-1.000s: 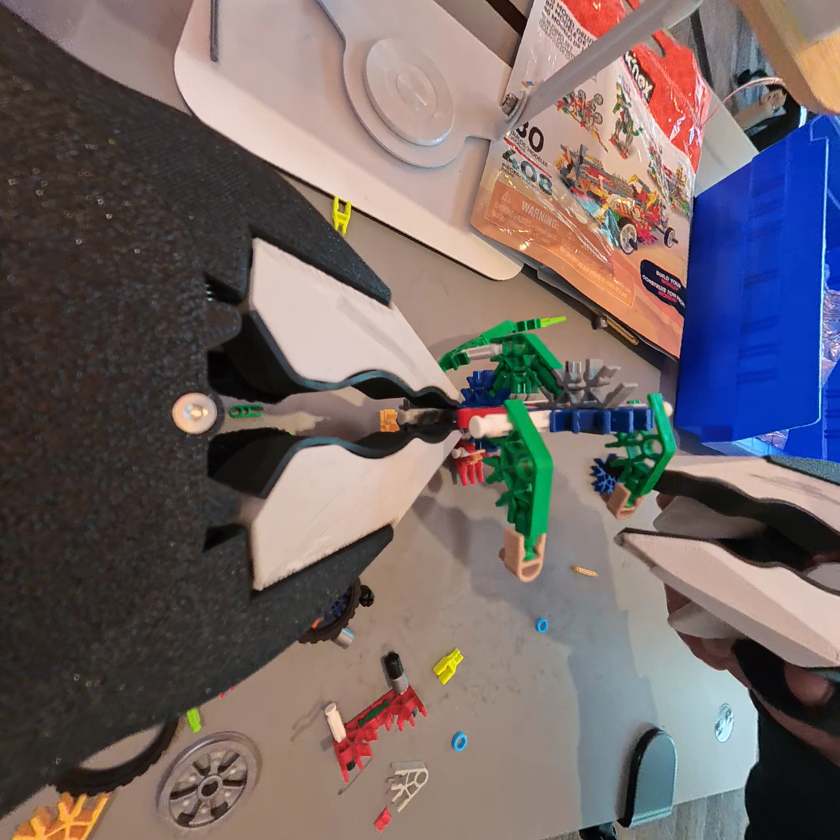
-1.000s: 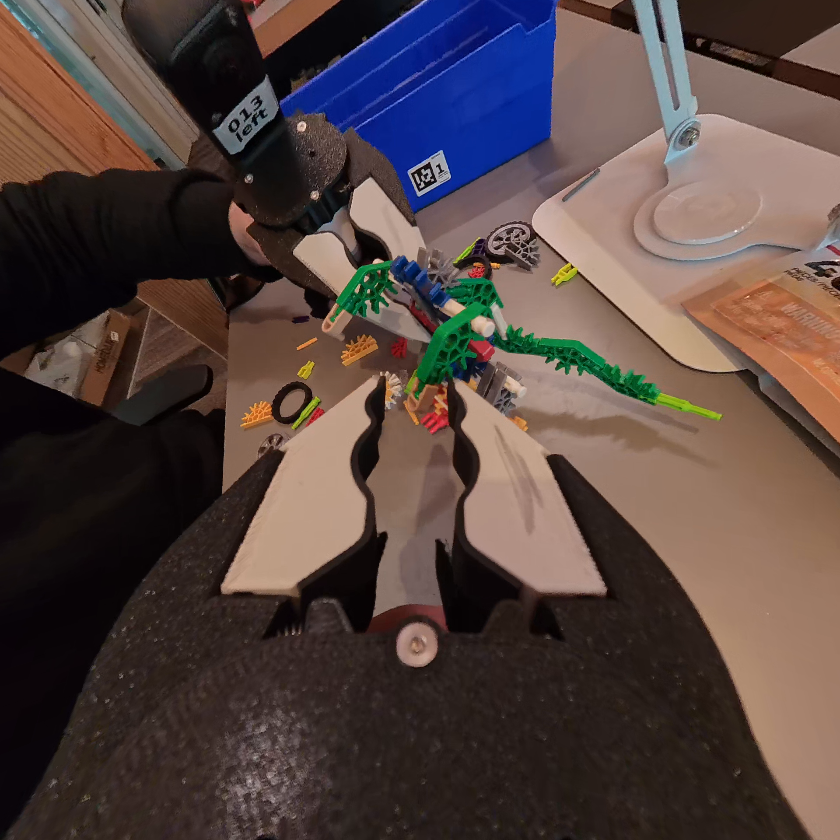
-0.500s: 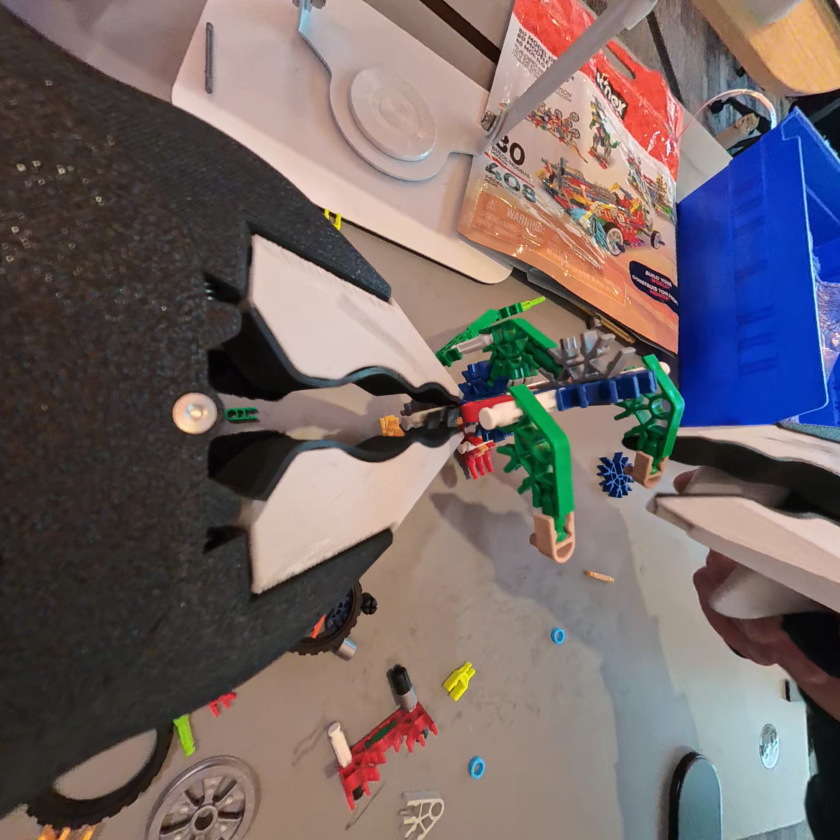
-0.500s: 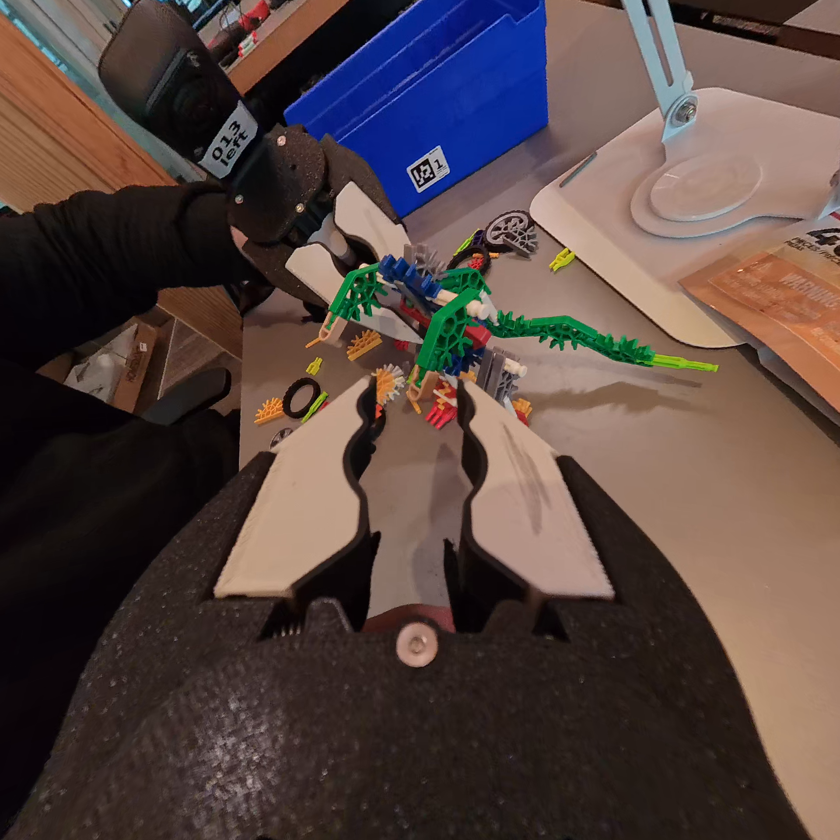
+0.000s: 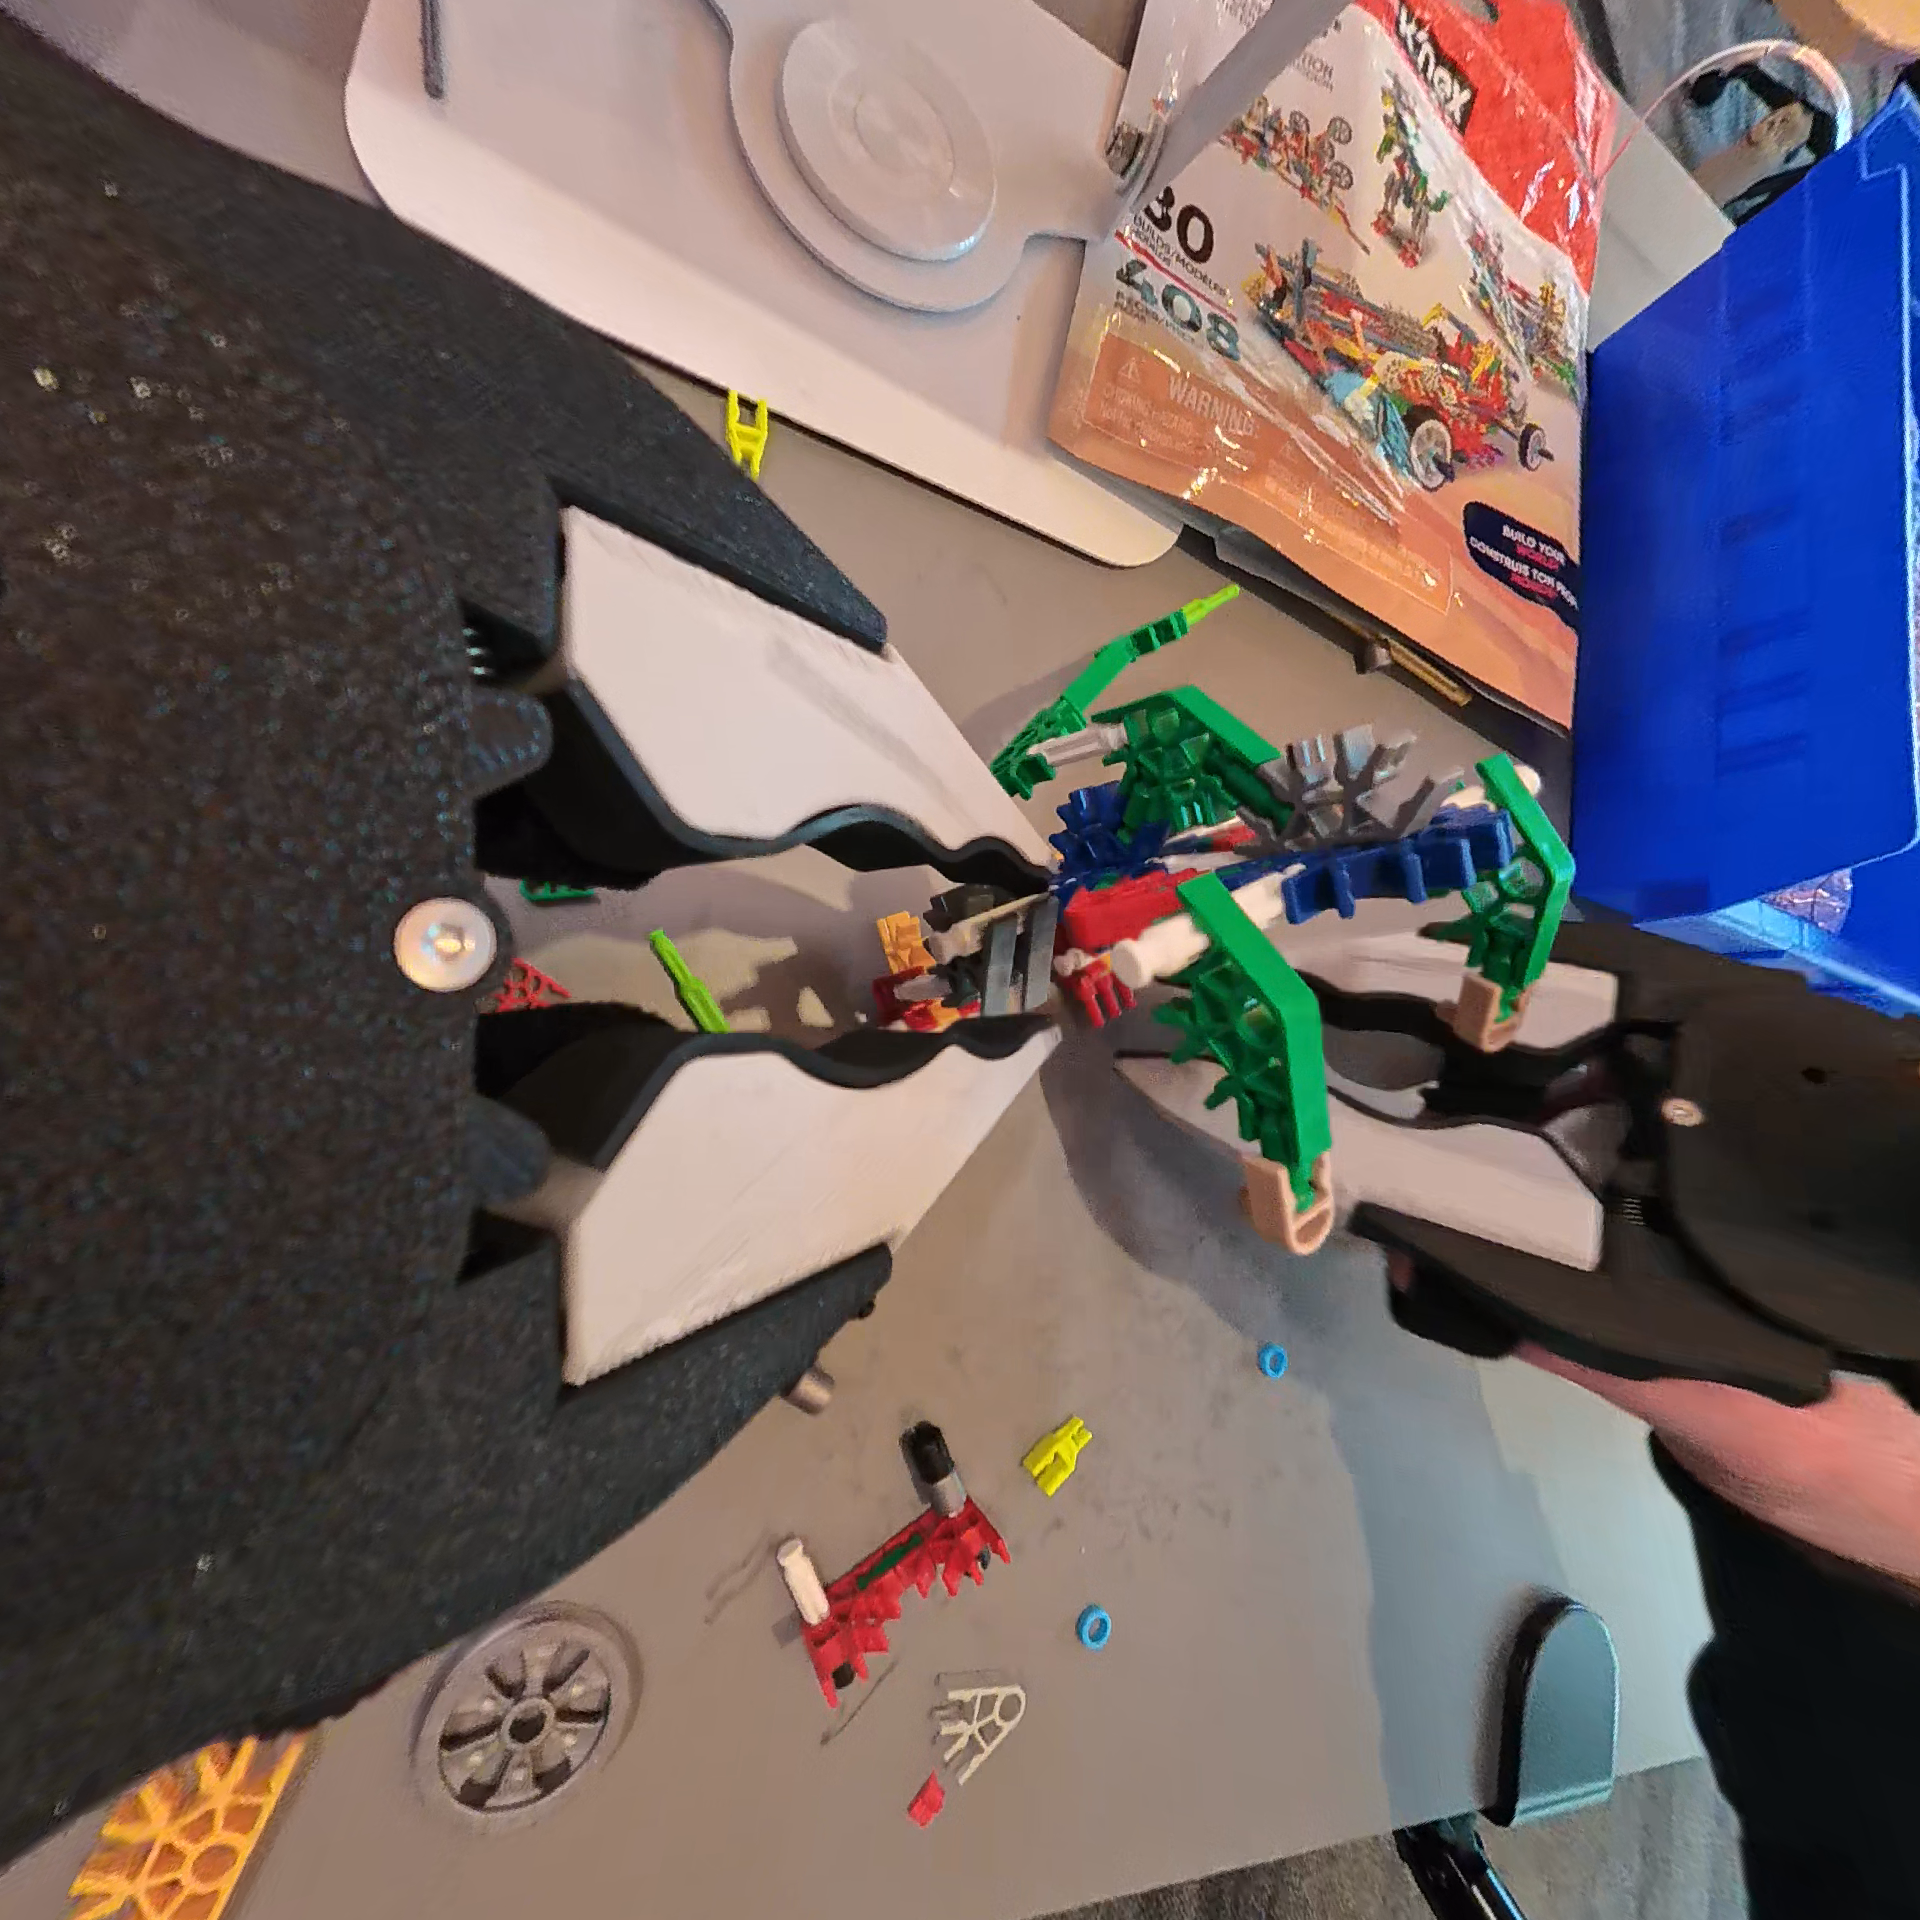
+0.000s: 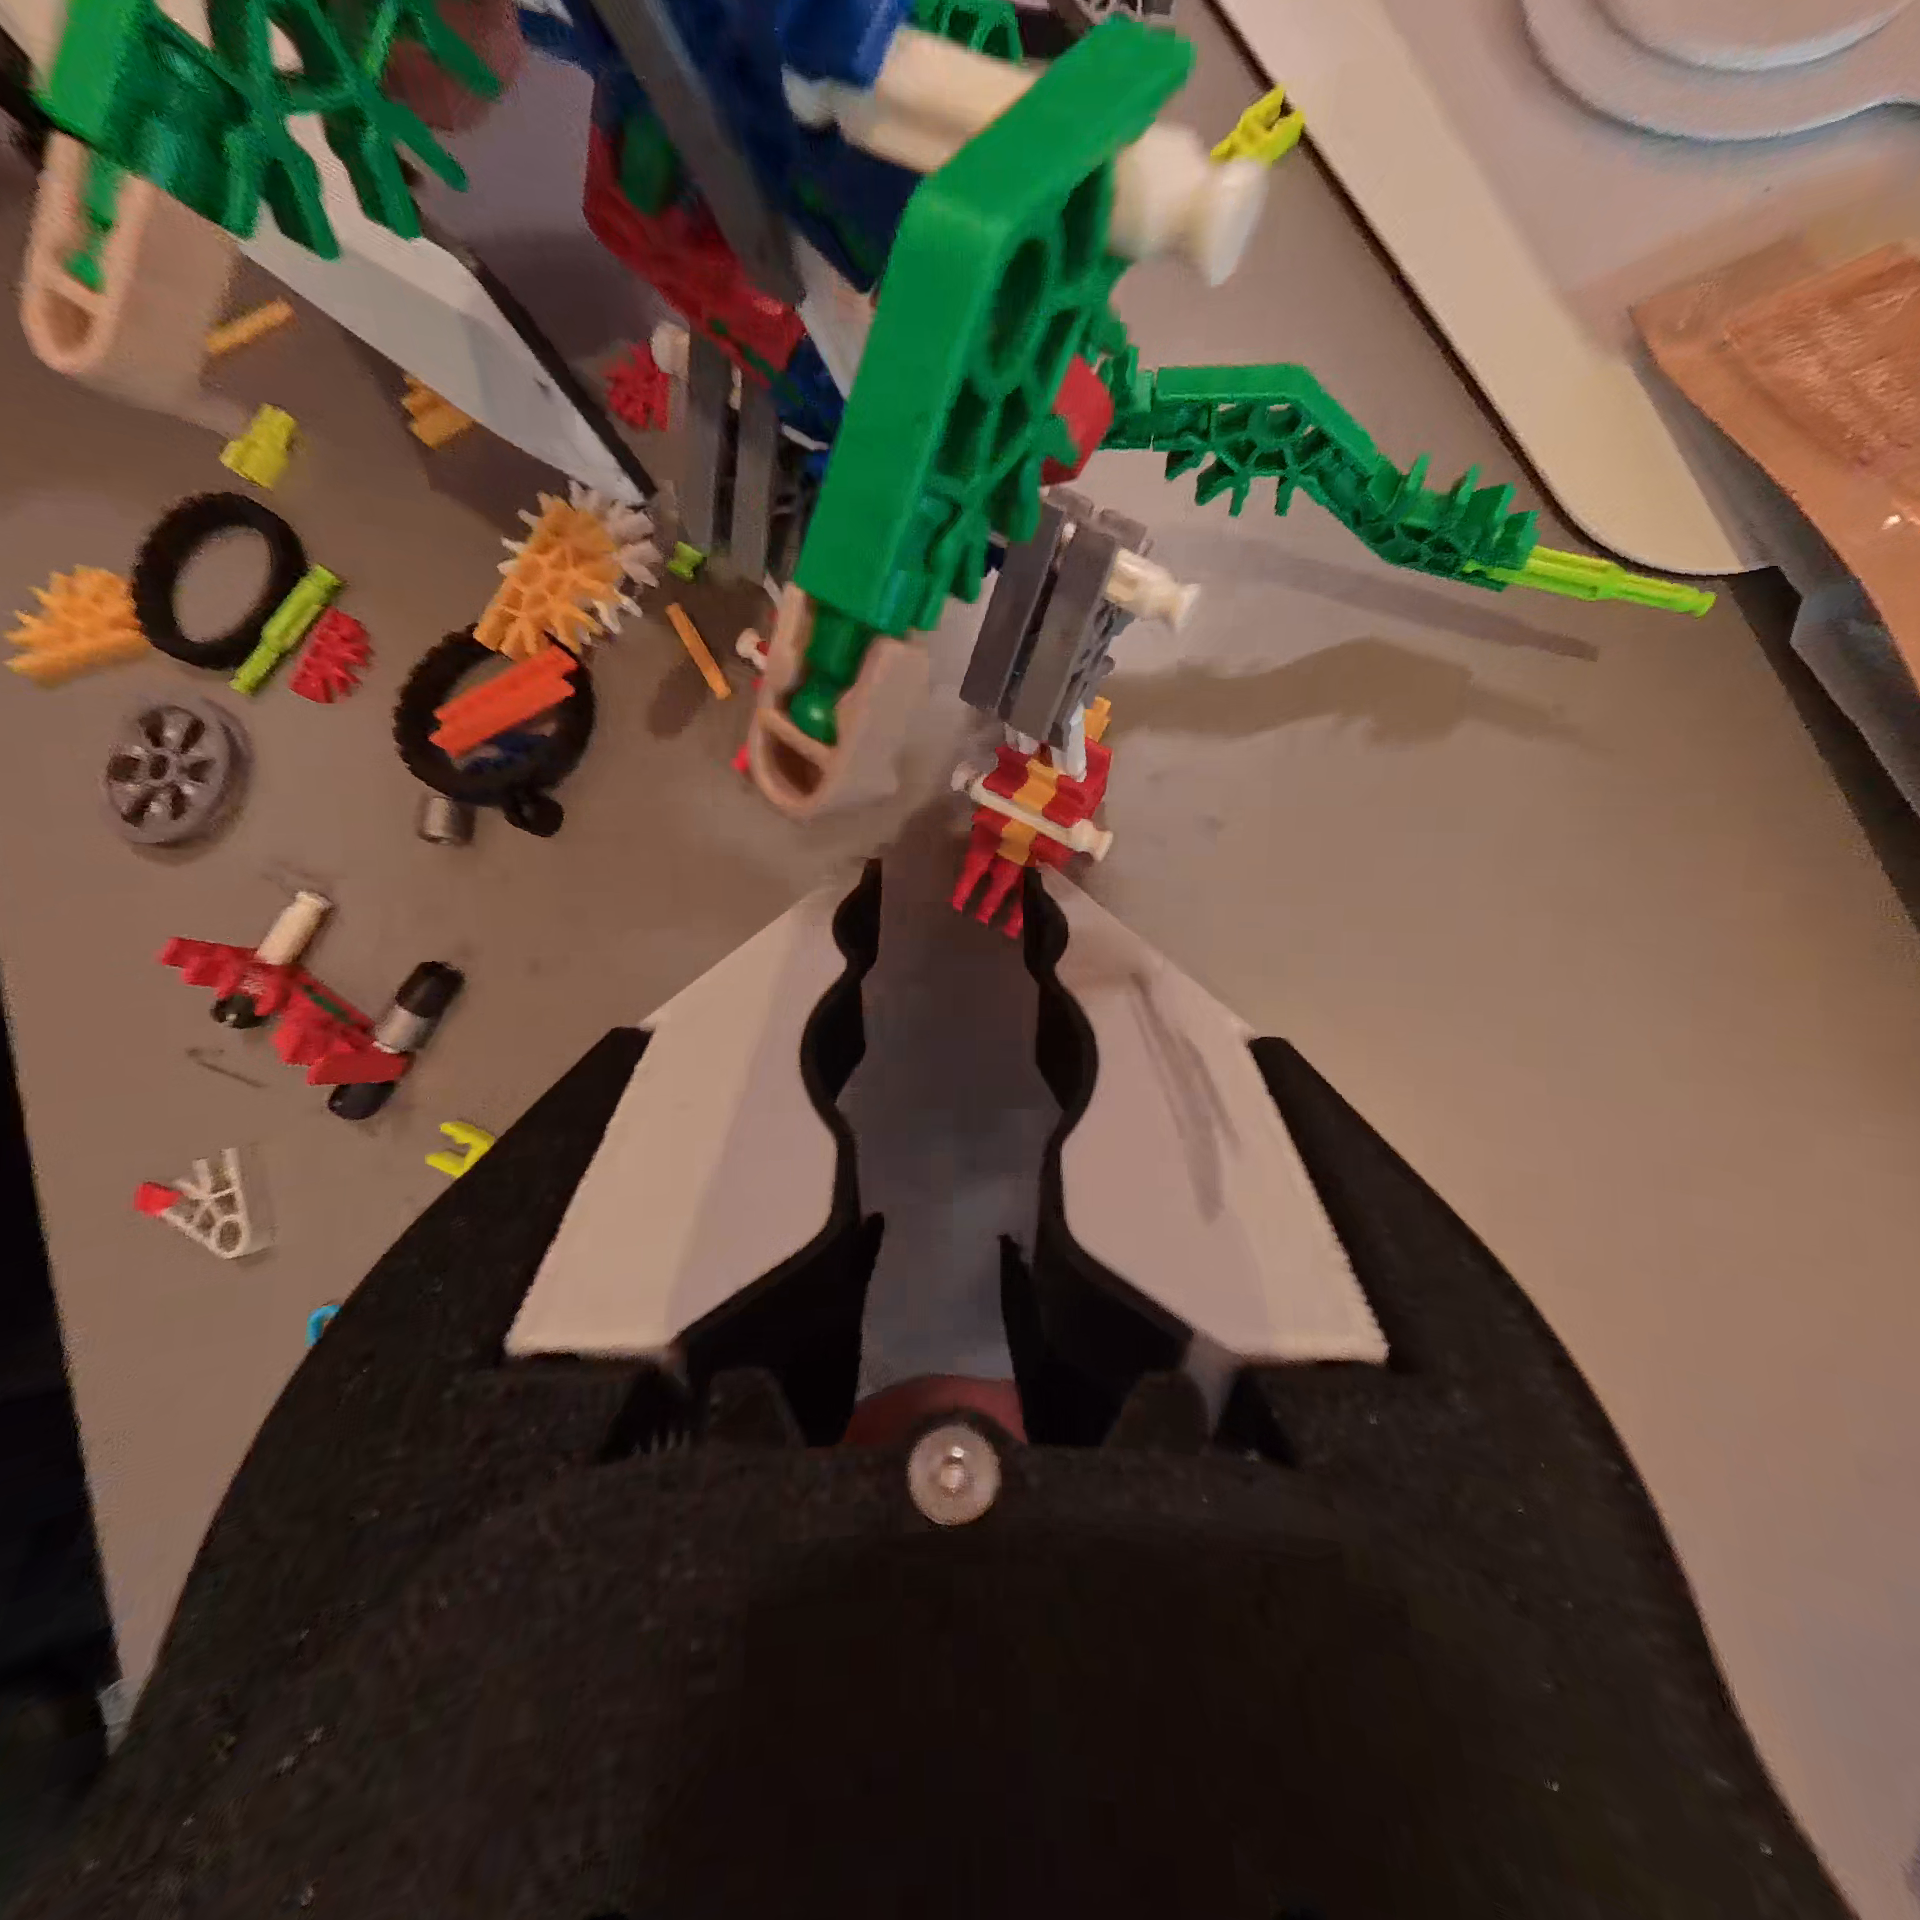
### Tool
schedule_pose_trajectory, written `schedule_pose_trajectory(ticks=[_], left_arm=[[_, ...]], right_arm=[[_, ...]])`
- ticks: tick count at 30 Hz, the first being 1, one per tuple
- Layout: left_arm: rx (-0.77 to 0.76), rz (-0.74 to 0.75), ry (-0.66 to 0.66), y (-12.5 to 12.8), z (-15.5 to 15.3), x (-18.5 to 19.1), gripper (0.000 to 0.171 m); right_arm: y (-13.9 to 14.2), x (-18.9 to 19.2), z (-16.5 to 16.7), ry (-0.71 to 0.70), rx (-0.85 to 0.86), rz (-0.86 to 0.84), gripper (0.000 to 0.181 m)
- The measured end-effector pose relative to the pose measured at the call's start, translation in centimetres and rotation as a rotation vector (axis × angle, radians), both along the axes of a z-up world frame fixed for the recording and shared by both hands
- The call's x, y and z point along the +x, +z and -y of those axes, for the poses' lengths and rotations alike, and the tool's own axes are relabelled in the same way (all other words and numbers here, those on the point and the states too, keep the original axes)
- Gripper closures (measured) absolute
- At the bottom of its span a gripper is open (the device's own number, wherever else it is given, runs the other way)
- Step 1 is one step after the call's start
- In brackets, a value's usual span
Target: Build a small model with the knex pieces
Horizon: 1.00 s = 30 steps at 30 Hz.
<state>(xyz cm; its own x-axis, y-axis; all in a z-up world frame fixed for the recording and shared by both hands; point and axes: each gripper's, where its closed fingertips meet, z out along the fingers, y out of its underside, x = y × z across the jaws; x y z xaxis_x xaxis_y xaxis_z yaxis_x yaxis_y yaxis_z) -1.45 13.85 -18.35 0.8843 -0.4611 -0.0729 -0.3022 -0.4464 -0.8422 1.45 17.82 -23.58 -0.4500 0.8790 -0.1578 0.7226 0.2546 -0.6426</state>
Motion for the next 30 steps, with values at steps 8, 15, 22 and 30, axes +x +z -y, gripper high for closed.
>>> schedule_pose_trajectory(ticks=[8, 15, 22, 30], left_arm=[[-0.034, 0.046, -0.034, 0.0, 0.3, 2.2, 0.138], [-0.004, 0.025, -0.108, 0.4, 1.0, 2.7, 0.130], [0.042, -0.022, -0.104, 2.9, 1.5, -0.1, 0.145], [0.036, -0.132, 0.016, -0.1, -0.6, -2.6, 0.138]], right_arm=[[-0.7, -0.7, -0.9, -0.025, 0.055, -0.025, 0.165], [0.5, -0.2, -1.0, 0.016, 0.046, -0.059, 0.154], [0.6, -0.2, 0.5, 0.054, 0.111, -0.090, 0.120], [0.2, -1.5, 1.3, 0.017, 0.239, -0.128, 0.113]])
